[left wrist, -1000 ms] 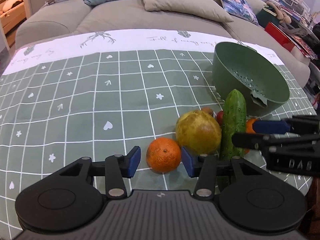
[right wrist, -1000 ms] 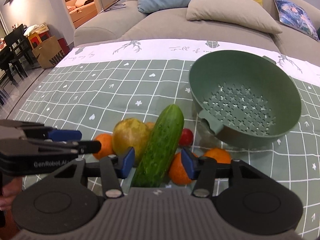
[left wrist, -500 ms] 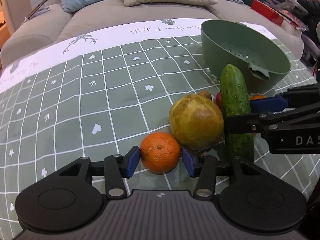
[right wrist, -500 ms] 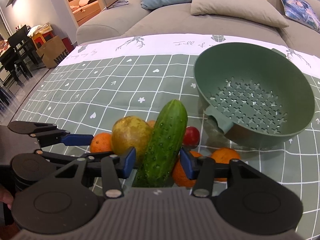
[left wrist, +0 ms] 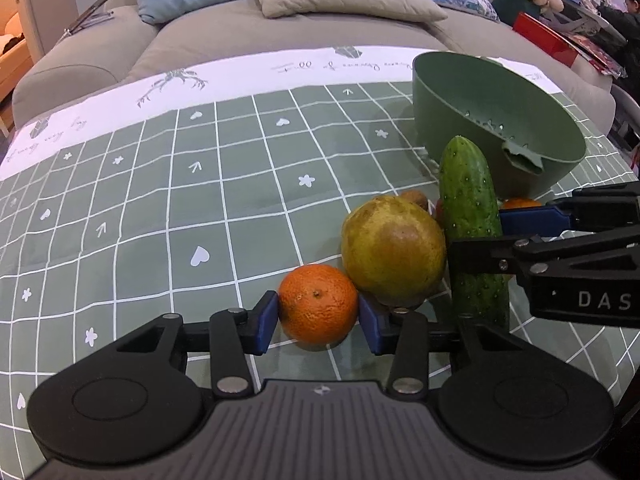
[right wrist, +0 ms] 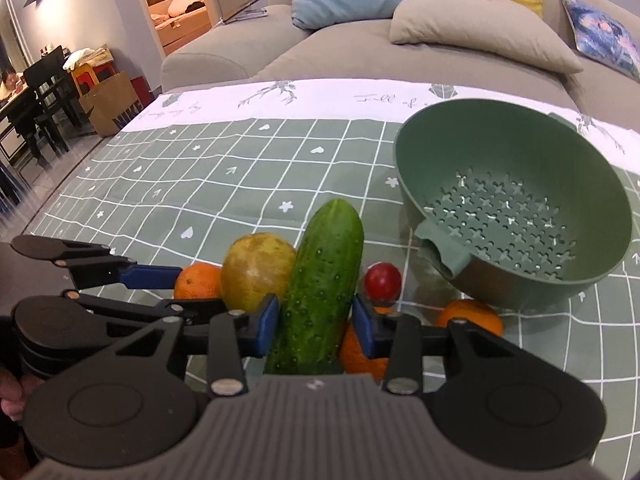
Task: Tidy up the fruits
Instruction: 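Grasp the green cucumber with the right tool while the left tool grasps an orange, then lift and carry the cucumber and orange into the green colander with both tools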
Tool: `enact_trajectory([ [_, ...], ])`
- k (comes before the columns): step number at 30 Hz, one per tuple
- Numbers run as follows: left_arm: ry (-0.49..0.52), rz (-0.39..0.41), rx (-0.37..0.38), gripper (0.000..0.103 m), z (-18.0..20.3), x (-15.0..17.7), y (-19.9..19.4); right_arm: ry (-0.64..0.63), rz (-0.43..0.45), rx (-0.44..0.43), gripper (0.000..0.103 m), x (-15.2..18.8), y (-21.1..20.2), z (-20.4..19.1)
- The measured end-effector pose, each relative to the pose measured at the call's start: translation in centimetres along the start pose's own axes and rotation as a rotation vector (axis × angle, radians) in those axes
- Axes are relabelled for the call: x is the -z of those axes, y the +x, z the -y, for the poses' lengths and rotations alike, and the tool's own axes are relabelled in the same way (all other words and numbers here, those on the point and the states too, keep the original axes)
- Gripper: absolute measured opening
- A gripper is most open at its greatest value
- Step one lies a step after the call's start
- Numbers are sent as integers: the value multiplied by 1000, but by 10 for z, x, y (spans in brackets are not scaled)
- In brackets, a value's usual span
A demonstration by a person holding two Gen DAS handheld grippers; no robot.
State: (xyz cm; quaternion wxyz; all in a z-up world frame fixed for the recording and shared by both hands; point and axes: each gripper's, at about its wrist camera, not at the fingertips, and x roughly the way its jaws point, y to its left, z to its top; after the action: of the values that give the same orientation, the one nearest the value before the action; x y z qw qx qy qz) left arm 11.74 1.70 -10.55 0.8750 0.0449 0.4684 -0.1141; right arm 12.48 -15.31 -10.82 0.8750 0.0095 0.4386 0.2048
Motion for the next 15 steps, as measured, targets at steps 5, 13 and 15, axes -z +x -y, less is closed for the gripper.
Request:
enact_trajectory([
  [5, -5, 17, -9, 49, 4, 1, -16, -33, 35, 4, 36, 6, -14, -8],
  [13, 2, 64, 1, 49, 15, -5, -44, -23, 109, 16, 35, 10, -45, -8],
  [15, 7, 78, 4, 49, 18, -9, -49, -20, 133, 21, 34, 8, -55, -7],
])
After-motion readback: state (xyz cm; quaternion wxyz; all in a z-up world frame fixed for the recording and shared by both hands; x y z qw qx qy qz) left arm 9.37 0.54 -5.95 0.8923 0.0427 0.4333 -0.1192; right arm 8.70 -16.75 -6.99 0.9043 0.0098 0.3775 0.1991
